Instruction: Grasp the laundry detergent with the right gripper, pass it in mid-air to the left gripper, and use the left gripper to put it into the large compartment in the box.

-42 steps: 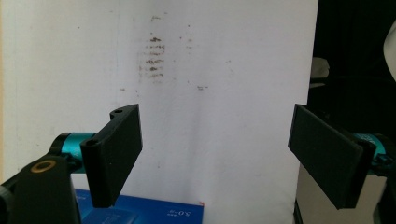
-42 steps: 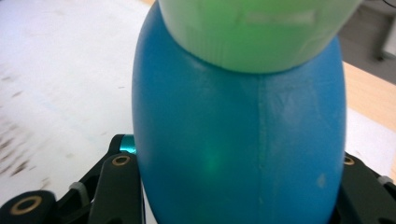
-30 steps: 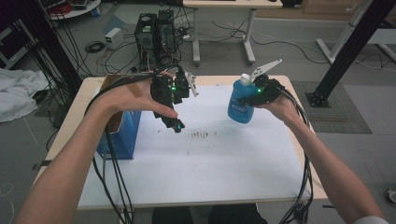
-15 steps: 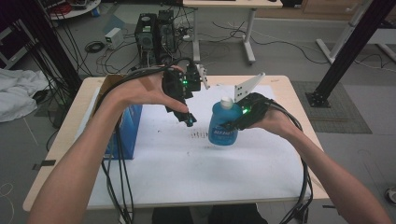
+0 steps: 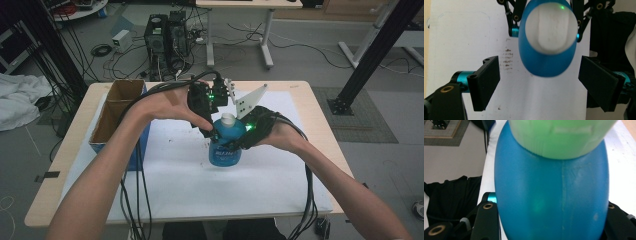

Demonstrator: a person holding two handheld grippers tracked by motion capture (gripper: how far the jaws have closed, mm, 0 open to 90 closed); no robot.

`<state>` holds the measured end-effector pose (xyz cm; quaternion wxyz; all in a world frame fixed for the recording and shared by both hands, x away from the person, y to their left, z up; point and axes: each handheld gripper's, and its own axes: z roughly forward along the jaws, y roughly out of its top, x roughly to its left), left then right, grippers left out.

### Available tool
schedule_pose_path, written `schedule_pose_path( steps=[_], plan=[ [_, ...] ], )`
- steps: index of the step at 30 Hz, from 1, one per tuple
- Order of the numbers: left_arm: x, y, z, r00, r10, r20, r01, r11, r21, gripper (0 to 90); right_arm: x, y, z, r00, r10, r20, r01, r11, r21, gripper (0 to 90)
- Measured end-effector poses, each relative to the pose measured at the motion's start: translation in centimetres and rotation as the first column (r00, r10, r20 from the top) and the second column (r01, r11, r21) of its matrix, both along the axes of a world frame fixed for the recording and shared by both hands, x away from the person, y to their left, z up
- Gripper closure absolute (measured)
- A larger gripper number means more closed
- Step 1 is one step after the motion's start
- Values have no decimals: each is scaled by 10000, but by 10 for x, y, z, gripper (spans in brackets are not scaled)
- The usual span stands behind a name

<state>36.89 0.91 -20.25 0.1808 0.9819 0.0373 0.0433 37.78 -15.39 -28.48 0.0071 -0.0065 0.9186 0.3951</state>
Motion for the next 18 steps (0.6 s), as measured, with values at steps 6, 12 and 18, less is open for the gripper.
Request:
schedule_pose_path(
  steps=[6,12,18],
  plan=[
    [-1,-4,-6,9998,-88,-175,87,9999,-61,177,-1,6,-1,10000,61,-35,-61,10000,-76,465],
    [0,-9,-11,9994,-253,-242,253,9997,2,180,-1,6,-1,10000,77,-25,-77,10000,26,465],
    [0,-13,-14,9989,-286,-363,288,9996,56,181,-1,6,-1,10000,39,-55,-39,10000,9,465]
  ],
)
